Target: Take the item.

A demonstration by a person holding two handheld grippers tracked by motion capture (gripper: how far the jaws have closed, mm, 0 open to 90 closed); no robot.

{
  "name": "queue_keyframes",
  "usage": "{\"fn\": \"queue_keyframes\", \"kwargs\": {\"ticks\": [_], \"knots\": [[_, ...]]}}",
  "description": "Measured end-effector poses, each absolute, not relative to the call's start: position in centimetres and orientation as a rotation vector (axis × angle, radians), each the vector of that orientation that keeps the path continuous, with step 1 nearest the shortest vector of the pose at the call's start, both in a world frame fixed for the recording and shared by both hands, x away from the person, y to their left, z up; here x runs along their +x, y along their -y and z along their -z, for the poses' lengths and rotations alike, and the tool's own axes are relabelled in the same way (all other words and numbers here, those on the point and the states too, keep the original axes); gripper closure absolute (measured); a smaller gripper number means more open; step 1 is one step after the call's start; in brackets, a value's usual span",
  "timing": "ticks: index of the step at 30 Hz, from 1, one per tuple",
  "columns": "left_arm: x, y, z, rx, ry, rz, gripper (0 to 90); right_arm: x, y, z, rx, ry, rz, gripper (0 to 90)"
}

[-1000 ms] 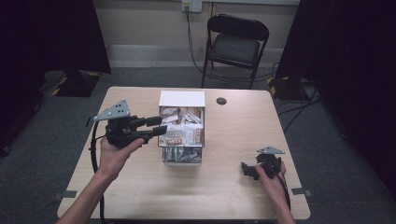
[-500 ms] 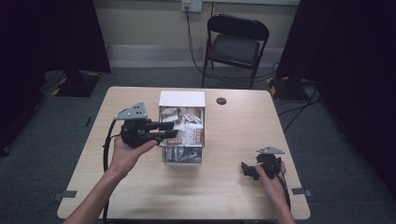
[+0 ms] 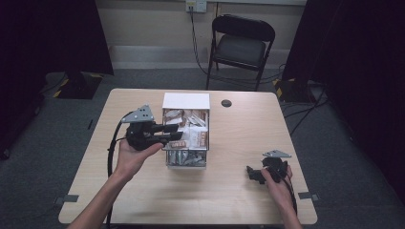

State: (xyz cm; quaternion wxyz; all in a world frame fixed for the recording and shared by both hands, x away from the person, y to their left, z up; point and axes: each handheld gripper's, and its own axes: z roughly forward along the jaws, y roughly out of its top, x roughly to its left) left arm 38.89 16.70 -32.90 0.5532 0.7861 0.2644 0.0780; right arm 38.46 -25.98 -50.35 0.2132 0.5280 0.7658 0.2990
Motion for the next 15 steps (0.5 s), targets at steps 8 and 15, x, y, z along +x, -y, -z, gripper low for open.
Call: {"fn": "queue_keyframes", "kwargs": {"ticks": [8, 15], "knots": [[38.90, -16.84, 32.96, 1.893, -0.600, -0.175, 69.7, 38.46, 25.99, 50.35, 1.465, -2.126, -0.830, 0.0], [38.22, -16.82, 32.78, 1.911, -0.564, -0.155, 88.0, 38.46, 25.98, 50.35, 1.466, -2.126, -0.830, 0.0]]}}
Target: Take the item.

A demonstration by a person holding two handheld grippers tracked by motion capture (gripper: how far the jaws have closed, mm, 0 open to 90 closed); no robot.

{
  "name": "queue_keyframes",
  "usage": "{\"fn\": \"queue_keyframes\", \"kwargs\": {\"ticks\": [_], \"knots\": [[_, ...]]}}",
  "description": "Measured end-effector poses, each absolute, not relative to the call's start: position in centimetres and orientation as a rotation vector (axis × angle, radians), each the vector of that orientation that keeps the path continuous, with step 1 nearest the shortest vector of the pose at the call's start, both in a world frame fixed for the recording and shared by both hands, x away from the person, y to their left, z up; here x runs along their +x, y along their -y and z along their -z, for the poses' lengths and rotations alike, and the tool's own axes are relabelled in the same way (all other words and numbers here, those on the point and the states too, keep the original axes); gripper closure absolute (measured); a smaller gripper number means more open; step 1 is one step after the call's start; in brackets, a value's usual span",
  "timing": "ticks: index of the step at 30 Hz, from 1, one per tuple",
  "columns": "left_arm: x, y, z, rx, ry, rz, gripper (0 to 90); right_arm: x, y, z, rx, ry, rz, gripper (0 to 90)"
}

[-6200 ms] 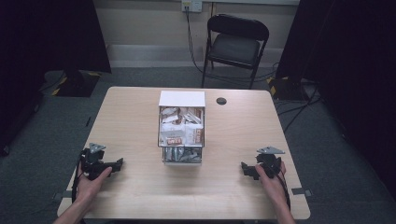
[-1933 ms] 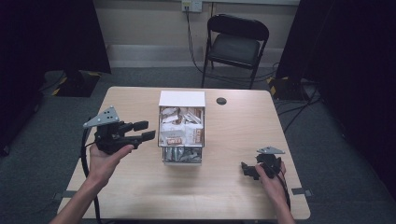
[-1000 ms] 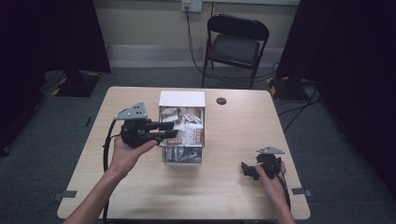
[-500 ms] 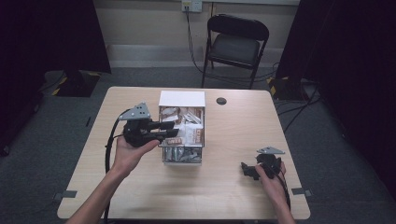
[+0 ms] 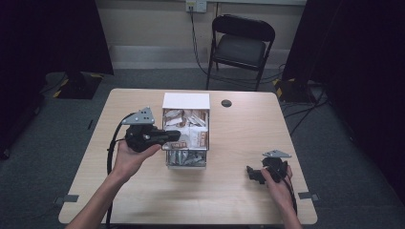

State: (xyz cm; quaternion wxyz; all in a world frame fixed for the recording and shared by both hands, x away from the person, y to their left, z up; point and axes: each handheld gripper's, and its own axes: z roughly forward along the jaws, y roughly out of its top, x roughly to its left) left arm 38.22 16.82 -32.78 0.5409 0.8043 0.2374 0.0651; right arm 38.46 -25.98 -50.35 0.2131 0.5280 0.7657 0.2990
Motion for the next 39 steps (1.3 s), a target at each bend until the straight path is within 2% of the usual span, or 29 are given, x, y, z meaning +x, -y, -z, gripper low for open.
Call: {"fn": "queue_keyframes", "kwargs": {"ticks": [9, 16, 23, 29, 30, 39], "knots": [[37.2, -15.7, 32.3, 1.901, -0.507, -0.075, 89.6, 38.5, 26.0, 50.4, 1.465, -2.126, -0.830, 0.0], [37.5, -15.4, 32.8, 1.916, -0.529, -0.092, 80.0, 38.4, 26.0, 50.4, 1.461, -2.127, -0.832, 0.0], [38.0, -15.5, 33.4, 1.924, -0.550, -0.094, 75.7, 38.4, 26.0, 50.4, 1.461, -2.127, -0.832, 0.0], [38.0, -15.5, 33.4, 1.945, -0.532, -0.112, 84.2, 38.4, 26.0, 50.4, 1.460, -2.127, -0.831, 0.0], [38.0, -15.5, 33.4, 1.947, -0.529, -0.117, 88.4, 38.4, 26.0, 50.4, 1.460, -2.127, -0.831, 0.0], [38.2, -16.1, 33.4, 1.914, -0.543, -0.108, 90.0, 38.4, 26.0, 50.4, 1.461, -2.128, -0.832, 0.0]]}}
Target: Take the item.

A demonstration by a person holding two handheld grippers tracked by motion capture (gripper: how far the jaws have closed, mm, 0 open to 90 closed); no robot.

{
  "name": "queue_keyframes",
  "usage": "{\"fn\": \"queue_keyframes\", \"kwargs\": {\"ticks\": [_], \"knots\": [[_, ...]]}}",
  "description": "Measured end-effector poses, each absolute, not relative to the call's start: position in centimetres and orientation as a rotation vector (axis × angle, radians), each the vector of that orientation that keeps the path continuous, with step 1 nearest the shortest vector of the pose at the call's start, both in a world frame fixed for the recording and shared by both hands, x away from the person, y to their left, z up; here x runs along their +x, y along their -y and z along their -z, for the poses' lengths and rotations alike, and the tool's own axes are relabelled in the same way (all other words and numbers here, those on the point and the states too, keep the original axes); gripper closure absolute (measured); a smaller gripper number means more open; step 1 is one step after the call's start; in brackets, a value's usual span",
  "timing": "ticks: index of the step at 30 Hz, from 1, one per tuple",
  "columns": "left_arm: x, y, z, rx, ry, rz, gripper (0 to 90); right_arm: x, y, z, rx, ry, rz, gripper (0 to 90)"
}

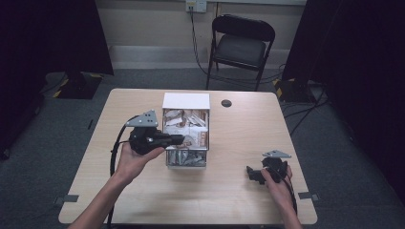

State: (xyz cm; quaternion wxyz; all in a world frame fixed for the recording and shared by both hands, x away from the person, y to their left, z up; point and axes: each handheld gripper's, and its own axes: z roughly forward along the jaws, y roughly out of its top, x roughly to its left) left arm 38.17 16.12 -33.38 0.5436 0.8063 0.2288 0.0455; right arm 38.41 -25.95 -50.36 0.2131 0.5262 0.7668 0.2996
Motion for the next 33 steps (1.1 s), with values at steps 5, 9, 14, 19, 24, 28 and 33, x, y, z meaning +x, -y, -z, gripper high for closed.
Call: {"fn": "queue_keyframes", "kwargs": {"ticks": [5, 9, 14, 19, 24, 28, 33], "knots": [[38.1, -16.2, 33.3, 1.909, -0.549, -0.113, 90.0, 38.4, 26.0, 50.4, 1.461, -2.128, -0.831, 0.0], [38.1, -16.3, 33.3, 1.903, -0.551, -0.114, 90.0, 38.4, 26.0, 50.4, 1.461, -2.128, -0.832, 0.0], [38.0, -16.2, 33.1, 1.908, -0.546, -0.130, 90.0, 38.4, 26.0, 50.4, 1.458, -2.128, -0.831, 0.0], [37.9, -16.6, 32.8, 1.885, -0.548, -0.131, 90.0, 38.4, 26.0, 50.4, 1.458, -2.128, -0.832, 0.0], [37.8, -16.8, 32.6, 1.864, -0.548, -0.136, 90.0, 38.4, 26.0, 50.4, 1.458, -2.128, -0.832, 0.0], [37.6, -16.9, 32.4, 1.859, -0.544, -0.143, 90.0, 38.4, 26.0, 50.4, 1.458, -2.128, -0.832, 0.0], [37.5, -17.2, 32.0, 1.843, -0.542, -0.151, 90.0, 38.4, 25.9, 50.4, 1.461, -2.128, -0.831, 0.0]]}}
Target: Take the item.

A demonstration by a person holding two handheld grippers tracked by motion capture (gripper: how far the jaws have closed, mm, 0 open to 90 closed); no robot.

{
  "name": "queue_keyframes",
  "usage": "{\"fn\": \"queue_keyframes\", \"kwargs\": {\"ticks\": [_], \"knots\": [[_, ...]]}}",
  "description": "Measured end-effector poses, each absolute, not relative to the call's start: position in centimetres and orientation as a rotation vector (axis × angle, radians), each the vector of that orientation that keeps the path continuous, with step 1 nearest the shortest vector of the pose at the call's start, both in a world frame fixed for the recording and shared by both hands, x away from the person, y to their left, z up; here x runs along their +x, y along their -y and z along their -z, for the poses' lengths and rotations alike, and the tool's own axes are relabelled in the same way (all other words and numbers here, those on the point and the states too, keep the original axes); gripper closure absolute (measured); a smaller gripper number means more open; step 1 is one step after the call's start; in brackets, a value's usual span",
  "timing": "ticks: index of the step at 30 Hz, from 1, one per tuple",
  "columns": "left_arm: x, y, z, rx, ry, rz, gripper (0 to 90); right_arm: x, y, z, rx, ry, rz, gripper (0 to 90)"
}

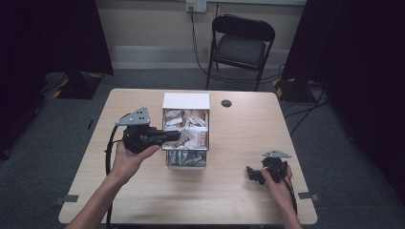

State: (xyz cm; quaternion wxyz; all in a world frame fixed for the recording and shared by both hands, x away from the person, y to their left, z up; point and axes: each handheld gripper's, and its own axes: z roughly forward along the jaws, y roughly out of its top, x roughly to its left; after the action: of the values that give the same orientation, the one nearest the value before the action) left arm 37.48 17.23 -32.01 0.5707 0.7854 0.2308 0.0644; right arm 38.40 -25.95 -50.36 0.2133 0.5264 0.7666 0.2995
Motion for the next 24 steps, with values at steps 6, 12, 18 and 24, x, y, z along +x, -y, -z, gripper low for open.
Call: {"fn": "queue_keyframes", "kwargs": {"ticks": [6, 12, 18, 24], "knots": [[37.3, -17.6, 31.5, 1.832, -0.533, -0.160, 90.0, 38.4, 25.9, 50.4, 1.461, -2.128, -0.832, 0.0], [37.2, -18.1, 31.1, 1.818, -0.528, -0.170, 90.0, 38.4, 26.0, 50.4, 1.461, -2.128, -0.831, 0.0], [37.0, -18.4, 30.8, 1.809, -0.518, -0.178, 90.0, 38.4, 25.9, 50.4, 1.461, -2.128, -0.831, 0.0], [36.8, -18.8, 30.3, 1.796, -0.508, -0.187, 90.0, 38.4, 26.0, 50.4, 1.461, -2.128, -0.832, 0.0]]}}
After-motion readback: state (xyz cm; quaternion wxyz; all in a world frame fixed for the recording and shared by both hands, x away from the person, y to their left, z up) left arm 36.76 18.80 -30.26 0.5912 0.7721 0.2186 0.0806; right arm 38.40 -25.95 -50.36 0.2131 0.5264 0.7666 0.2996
